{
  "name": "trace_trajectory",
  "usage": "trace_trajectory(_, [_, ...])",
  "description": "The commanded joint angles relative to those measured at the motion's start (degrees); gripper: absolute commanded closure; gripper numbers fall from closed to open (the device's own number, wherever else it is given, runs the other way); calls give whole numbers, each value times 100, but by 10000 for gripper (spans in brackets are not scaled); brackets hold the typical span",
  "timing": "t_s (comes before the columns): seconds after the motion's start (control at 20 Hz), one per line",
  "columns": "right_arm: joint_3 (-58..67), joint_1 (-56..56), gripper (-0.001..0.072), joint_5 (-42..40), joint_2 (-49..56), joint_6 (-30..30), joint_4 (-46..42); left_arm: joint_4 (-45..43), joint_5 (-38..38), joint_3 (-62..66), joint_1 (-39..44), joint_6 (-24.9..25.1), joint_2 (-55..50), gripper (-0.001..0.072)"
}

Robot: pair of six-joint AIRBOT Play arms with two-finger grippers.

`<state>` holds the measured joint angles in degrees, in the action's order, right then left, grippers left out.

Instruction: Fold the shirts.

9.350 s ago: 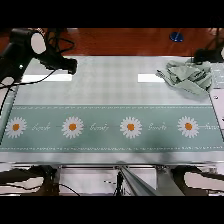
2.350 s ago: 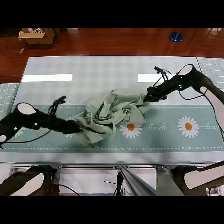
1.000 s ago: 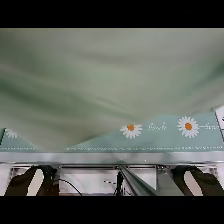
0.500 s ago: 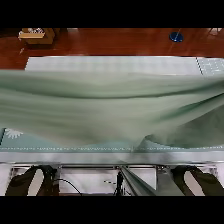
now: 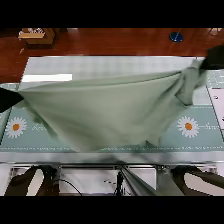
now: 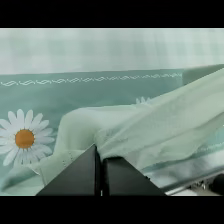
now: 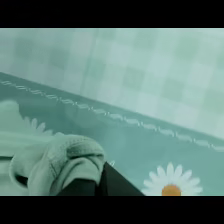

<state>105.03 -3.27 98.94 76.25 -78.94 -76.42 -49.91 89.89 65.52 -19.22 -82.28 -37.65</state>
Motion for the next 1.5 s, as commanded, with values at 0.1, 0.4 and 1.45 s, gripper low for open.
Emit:
trace_trajectory(0.1, [7, 455, 689, -2052, 1480, 208, -256, 20, -1996, -1661, -2, 1051, -1156, 686])
trace_trajectory(0.4, [7, 487, 683, -3193, 2387, -31, -44, 262, -2981, -1755, 26, 1932, -3005, 684])
trace_trajectory(1.45, [-1847, -1604, 180, -968, 1217, 516, 756, -800, -87, -2253, -1528, 2317, -3324, -13])
